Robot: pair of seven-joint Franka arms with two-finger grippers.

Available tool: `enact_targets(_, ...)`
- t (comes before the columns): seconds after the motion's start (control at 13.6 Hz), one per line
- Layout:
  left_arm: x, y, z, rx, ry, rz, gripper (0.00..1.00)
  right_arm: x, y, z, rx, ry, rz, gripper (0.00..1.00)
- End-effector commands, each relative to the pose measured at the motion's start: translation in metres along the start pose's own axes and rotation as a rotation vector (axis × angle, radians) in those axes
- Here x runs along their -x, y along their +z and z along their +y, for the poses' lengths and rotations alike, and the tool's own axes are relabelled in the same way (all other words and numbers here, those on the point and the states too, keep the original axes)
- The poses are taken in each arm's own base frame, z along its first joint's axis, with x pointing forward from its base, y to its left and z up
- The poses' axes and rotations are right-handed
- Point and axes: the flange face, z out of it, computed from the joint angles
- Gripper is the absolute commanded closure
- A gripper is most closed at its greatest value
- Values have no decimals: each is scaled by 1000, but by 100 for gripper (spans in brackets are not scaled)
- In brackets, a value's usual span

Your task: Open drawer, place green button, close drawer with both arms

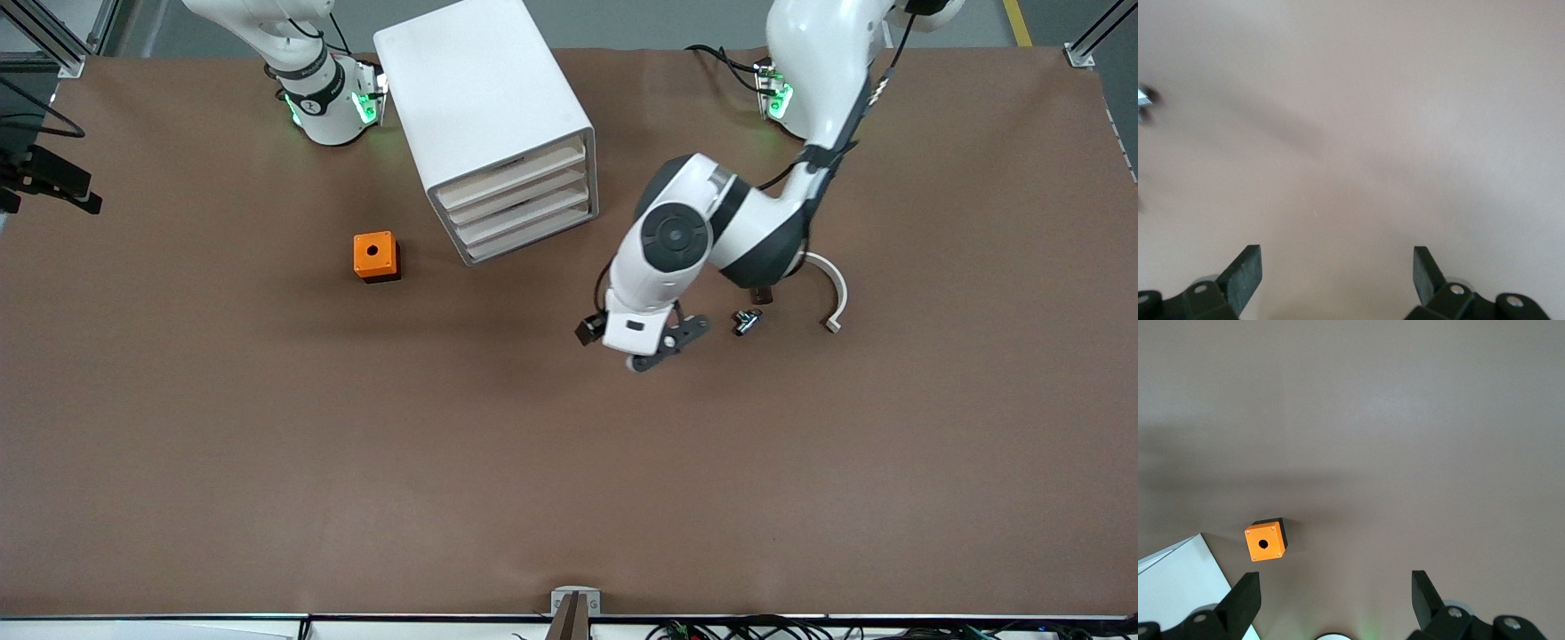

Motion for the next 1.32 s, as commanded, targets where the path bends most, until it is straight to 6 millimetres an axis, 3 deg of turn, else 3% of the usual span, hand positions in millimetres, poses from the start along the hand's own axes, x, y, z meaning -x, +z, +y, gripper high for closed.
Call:
enact_targets(0.0,-27,-54,-32,-8,-37,42,0,15,5,7,-18,31,24,0)
enact_targets(0.15,-48,-95,-57,-14,-64,69,0,15,6,13,-19,44,28,0)
enact_targets(0.52,-82,-174,-117,-60,178,116,0,15,6,15,-24,48,27,0)
enact_targets(0.74,-91,-206,-150,-97,239,111,0,16,4,14,-30,48,30,0)
enact_targets(1.03,-94,-237,-180,-113,330,101,0,17,6,27,-36,73,23,0)
enact_targets(1.25,-109,-267,-220,-119,423,96,0,17,6,26,-48,100,24,0)
